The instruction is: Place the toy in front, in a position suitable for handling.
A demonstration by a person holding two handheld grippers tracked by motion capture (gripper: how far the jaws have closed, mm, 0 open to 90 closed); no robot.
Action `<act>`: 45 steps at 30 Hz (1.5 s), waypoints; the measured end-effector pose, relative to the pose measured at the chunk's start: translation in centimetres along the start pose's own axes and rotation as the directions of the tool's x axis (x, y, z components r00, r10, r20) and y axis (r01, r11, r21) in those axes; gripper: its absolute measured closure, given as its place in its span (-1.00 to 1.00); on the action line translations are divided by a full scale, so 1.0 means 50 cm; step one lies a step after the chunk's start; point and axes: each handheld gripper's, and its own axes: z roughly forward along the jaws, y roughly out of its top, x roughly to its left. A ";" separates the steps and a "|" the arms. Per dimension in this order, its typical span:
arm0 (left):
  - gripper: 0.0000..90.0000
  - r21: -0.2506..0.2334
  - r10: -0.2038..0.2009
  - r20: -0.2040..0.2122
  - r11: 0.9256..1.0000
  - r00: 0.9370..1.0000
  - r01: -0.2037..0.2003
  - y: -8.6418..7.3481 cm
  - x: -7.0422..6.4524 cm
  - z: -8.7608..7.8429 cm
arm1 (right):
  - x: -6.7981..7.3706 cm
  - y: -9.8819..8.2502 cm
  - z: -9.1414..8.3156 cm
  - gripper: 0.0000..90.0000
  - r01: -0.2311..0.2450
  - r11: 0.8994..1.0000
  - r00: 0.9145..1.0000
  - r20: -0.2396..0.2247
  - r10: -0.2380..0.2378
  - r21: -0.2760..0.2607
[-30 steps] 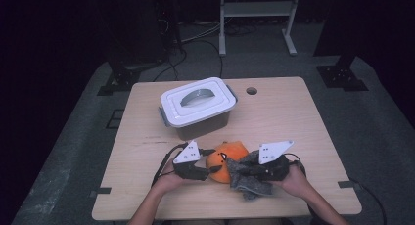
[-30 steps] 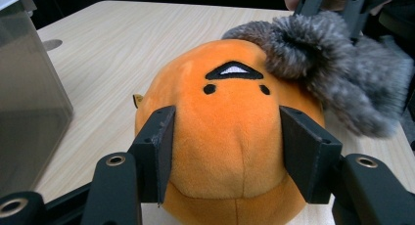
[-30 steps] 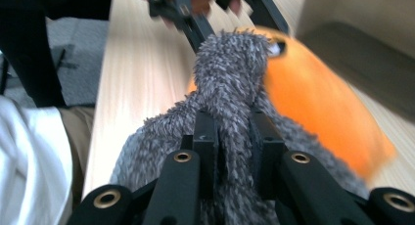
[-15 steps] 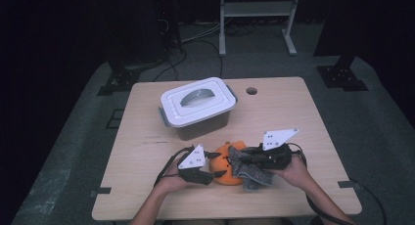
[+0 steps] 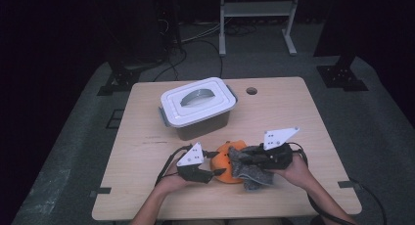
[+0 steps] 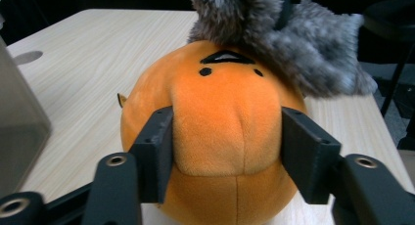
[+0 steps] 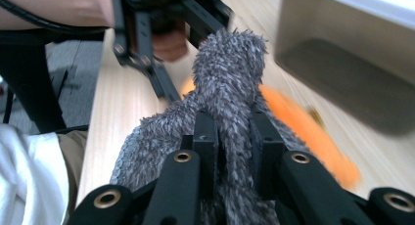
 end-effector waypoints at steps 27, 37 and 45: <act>-0.28 0.026 -0.067 0.078 0.998 0.995 0.065 -0.015 0.017 -0.011 | 0.007 -0.027 -0.007 0.71 -0.033 0.996 0.999 -0.008 0.033 0.078; 0.01 0.017 0.010 0.080 1.000 0.997 -0.011 -0.009 0.007 -0.015 | 0.013 0.046 0.044 0.72 0.067 0.994 0.996 -0.068 -0.061 0.086; 0.01 0.011 0.020 0.067 1.000 0.998 -0.021 -0.005 0.009 -0.020 | -0.042 0.013 0.010 0.71 -0.026 0.996 1.000 0.012 0.026 0.087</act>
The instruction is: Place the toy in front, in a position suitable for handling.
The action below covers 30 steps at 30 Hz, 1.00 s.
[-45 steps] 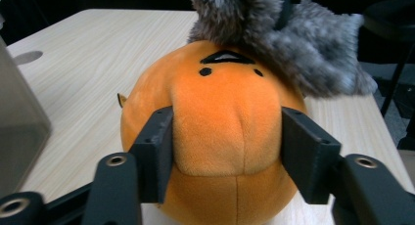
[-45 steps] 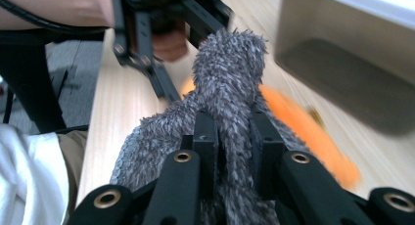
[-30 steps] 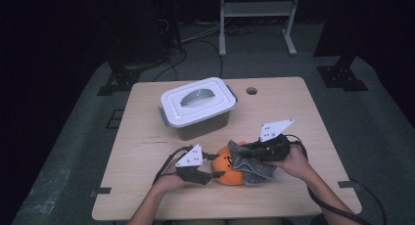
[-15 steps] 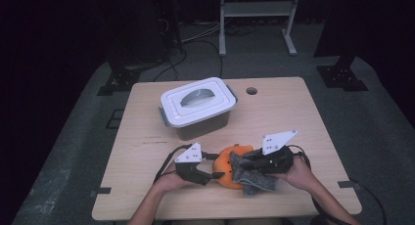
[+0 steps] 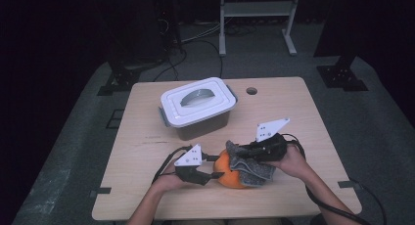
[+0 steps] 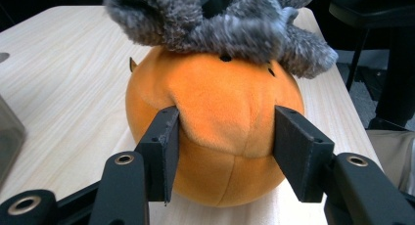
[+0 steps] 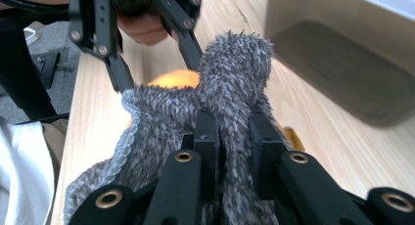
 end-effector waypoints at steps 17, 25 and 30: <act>-0.09 0.000 -0.039 0.016 0.999 0.999 0.039 0.009 -0.011 0.019 | 0.057 -0.002 0.000 0.71 0.016 0.999 0.999 -0.047 -0.018 -0.034; 0.02 0.014 0.048 0.015 0.999 0.999 -0.048 0.013 -0.023 0.015 | 0.041 0.013 0.007 0.72 0.040 0.999 0.998 -0.045 -0.040 -0.013; -0.01 0.016 0.071 0.014 0.997 0.997 -0.071 0.017 -0.028 0.016 | 0.013 -0.026 -0.029 0.71 -0.029 0.999 1.000 0.003 0.029 -0.018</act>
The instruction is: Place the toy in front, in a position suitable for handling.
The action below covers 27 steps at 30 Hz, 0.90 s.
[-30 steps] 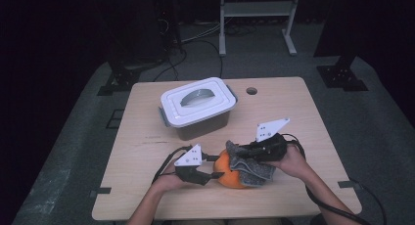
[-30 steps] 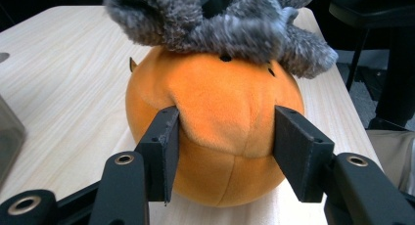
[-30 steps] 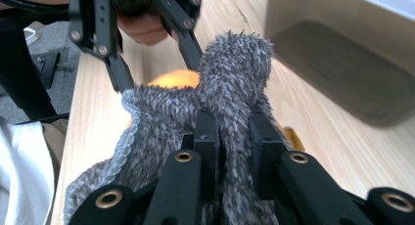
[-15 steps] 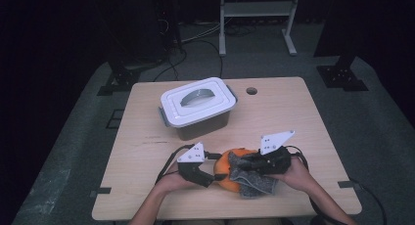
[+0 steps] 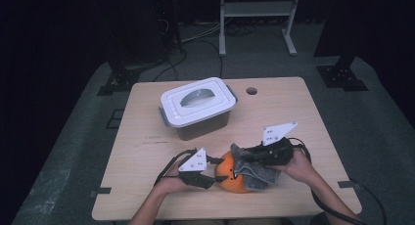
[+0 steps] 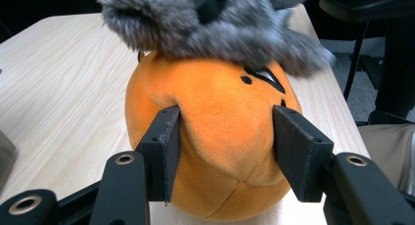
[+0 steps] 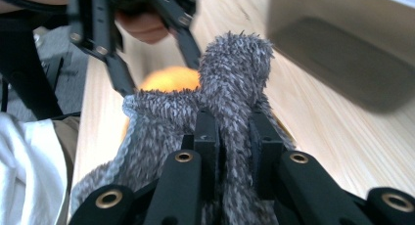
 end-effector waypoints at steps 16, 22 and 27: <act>0.04 0.026 0.095 -0.020 0.995 0.995 -0.095 0.012 -0.022 0.004 | 0.017 0.038 0.032 0.72 0.061 0.998 0.996 -0.065 -0.061 0.003; 0.08 0.025 0.102 -0.019 0.995 0.995 -0.101 0.010 -0.021 0.001 | -0.024 0.019 0.028 0.72 -0.014 1.000 0.999 -0.053 0.013 -0.018; 0.10 0.023 0.085 -0.022 0.996 0.996 -0.085 0.005 -0.016 -0.001 | -0.051 -0.038 -0.004 0.72 -0.103 0.994 0.995 -0.005 0.102 -0.049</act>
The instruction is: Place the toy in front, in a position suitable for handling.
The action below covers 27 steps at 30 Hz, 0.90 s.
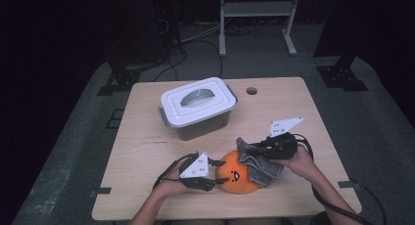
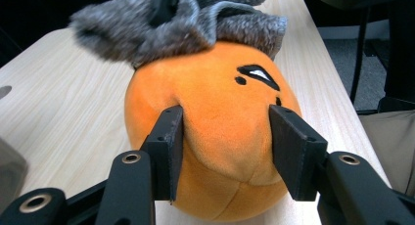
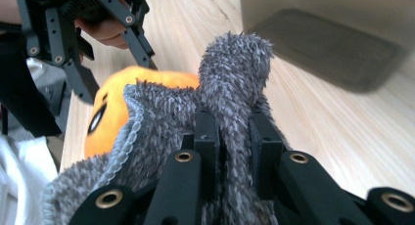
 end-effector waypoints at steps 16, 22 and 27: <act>-0.11 -0.018 -0.049 -0.004 0.999 0.999 0.049 -0.008 0.004 0.006 | 0.038 0.028 0.025 0.71 0.069 0.998 0.997 -0.019 -0.069 -0.004; -0.03 -0.011 -0.049 0.006 0.999 0.999 0.049 -0.010 0.001 0.006 | 0.004 -0.017 -0.004 0.71 -0.016 1.000 1.000 0.020 0.016 -0.026; -0.03 -0.016 -0.078 0.006 0.997 0.997 0.078 -0.019 0.005 0.002 | 0.002 -0.053 -0.033 0.71 -0.063 0.997 0.998 0.027 0.064 -0.040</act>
